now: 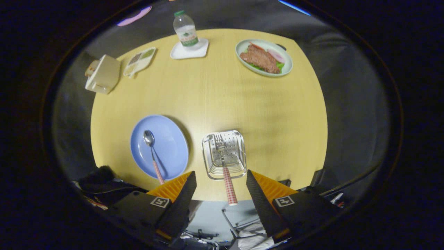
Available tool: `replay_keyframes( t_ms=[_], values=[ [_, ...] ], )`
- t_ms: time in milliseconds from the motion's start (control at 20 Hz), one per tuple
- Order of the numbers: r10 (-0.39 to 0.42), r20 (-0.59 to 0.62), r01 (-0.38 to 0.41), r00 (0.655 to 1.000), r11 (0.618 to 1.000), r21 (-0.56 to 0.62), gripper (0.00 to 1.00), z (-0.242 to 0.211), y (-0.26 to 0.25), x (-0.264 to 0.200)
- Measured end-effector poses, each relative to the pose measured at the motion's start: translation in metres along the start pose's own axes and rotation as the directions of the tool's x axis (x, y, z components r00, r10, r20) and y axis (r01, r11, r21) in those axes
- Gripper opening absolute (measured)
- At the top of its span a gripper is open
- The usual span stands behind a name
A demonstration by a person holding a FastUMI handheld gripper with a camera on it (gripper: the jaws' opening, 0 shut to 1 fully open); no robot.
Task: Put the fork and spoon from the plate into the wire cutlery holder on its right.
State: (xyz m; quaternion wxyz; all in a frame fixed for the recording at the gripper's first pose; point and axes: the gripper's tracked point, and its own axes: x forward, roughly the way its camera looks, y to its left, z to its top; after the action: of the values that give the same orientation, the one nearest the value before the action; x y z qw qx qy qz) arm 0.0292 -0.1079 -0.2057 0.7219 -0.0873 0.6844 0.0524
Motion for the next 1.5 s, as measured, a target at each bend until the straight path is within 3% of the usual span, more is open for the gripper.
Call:
replay_keyframes(
  t_ms=[150,300,700,900,1100,1250,1500],
  values=[
    [0.055,0.114,-0.057,0.992,0.998,0.009,0.91,0.001,0.034,-0.018],
    [0.098,0.136,-0.096,0.986,0.995,-0.025,0.93,-0.017,0.073,-0.024],
    [0.176,-0.079,-0.187,0.981,0.970,-0.153,0.93,-0.086,0.158,0.033],
    [0.145,-0.168,-0.186,0.975,0.948,-0.260,0.91,-0.114,0.173,0.057],
    [0.142,-0.152,-0.177,0.978,0.954,-0.244,0.90,-0.099,0.182,0.077],
    [0.093,-0.162,-0.131,0.982,0.960,-0.247,0.89,-0.095,0.173,0.092],
    [0.064,-0.211,-0.110,0.975,0.970,-0.217,0.69,-0.104,0.170,0.114]
  ],
)
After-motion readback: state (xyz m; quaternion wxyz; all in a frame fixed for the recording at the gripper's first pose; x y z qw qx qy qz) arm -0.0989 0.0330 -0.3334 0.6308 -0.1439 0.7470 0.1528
